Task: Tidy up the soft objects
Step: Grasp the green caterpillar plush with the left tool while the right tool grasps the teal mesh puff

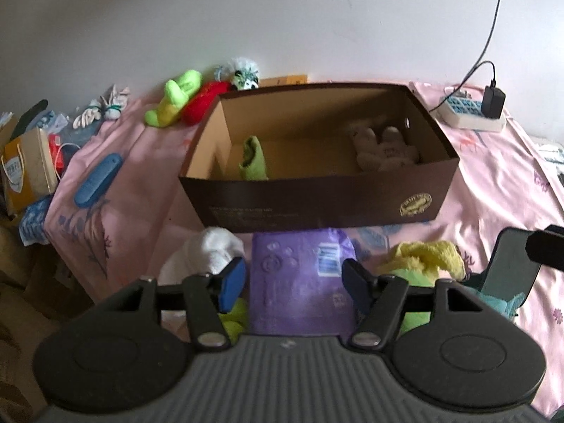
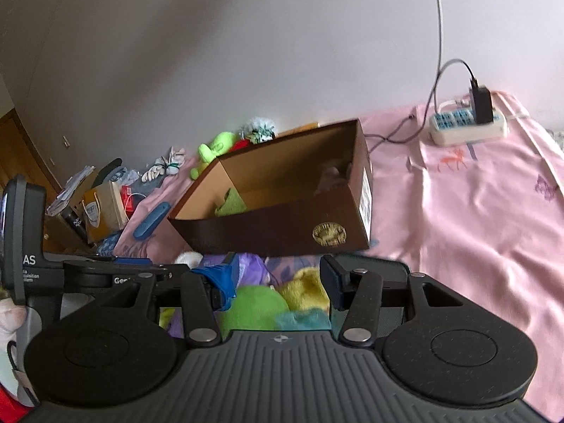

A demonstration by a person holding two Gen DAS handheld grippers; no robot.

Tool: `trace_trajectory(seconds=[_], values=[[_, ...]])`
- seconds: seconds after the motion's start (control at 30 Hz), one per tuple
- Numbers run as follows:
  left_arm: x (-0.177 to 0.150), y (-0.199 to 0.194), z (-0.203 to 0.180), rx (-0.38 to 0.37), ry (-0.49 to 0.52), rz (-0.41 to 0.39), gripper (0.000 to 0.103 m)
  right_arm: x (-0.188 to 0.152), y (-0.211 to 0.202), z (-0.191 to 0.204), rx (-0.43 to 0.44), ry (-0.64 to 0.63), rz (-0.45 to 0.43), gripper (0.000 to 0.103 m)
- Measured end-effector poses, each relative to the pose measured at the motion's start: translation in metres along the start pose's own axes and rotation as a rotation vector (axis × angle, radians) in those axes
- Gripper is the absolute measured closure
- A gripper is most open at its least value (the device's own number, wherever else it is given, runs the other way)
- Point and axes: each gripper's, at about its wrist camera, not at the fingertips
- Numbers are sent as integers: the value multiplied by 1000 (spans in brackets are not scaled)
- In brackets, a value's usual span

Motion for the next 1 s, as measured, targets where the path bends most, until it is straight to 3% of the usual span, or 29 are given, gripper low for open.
trace_trajectory(seconds=[0.43,0.63,1.0], values=[[-26,15,-18,-60,30,76,33,-38,-7,-14,39,-8,120,68],[-46,14,-19,-170,13,98,32,-57,0,-17,3,-36,173,68],[-52,1,-21,-359,-12,46,26,-70,16,-35,-20,107,244,68]])
Point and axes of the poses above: each gripper's, at about its wrist camera, not at the fingertips, and y roughly the way its jaws point, z to its left, x to its top, and after that the axes turned 14 degrees about -x, right-handed
